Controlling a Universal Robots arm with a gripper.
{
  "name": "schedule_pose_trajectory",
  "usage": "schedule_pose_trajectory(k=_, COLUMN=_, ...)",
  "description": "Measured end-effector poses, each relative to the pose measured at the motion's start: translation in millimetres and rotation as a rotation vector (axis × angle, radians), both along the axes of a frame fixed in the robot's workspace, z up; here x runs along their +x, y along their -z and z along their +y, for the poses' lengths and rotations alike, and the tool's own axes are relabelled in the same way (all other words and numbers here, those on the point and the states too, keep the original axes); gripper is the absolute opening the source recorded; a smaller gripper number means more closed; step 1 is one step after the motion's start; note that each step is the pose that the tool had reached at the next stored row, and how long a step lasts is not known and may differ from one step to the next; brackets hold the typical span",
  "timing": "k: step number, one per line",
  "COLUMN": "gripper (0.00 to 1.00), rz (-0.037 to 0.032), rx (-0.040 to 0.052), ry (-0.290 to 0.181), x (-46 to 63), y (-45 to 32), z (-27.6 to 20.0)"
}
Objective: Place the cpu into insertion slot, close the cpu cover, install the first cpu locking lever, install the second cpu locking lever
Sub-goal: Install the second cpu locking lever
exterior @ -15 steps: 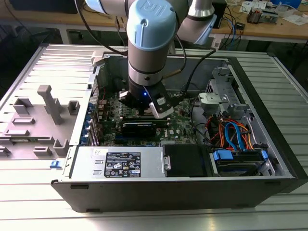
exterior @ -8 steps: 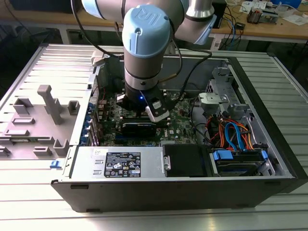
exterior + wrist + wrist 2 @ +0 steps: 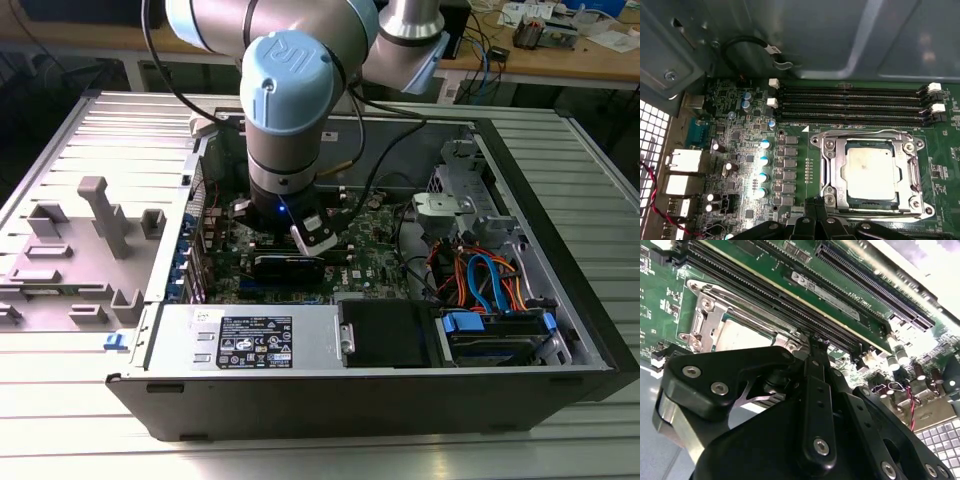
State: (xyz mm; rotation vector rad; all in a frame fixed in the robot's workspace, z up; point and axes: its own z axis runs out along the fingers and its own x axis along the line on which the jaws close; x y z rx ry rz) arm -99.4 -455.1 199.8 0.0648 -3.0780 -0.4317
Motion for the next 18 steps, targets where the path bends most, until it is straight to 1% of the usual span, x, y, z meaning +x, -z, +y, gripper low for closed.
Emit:
schedule_pose_trajectory(k=3, gripper=0.11, rz=-0.0001, rx=0.0000, ry=0.000, x=0.1, y=0.7, z=1.0)
schedule_pose_trajectory(k=11, gripper=0.11, rz=0.0000, rx=-0.0001, ry=0.000, x=-0.1, y=2.0, z=1.1)
schedule_pose_trajectory(k=13, gripper=0.11, rz=-0.0001, rx=-0.0017, ry=0.000, x=-0.1, y=2.2, z=1.1)
schedule_pose_trajectory(k=14, gripper=0.11, rz=-0.0002, rx=-0.0034, ry=0.000, x=-0.1, y=2.2, z=1.2)
schedule_pose_trajectory(k=15, gripper=0.11, rz=-0.0002, rx=-0.0068, ry=0.000, x=-0.2, y=2.2, z=1.3)
schedule_pose_trajectory(k=17, gripper=0.11, rz=-0.0001, rx=-0.0197, ry=0.000, x=-0.2, y=2.2, z=1.8)
schedule_pose_trajectory(k=18, gripper=0.11, rz=-0.0001, rx=-0.0243, ry=0.000, x=-0.2, y=2.2, z=2.2)
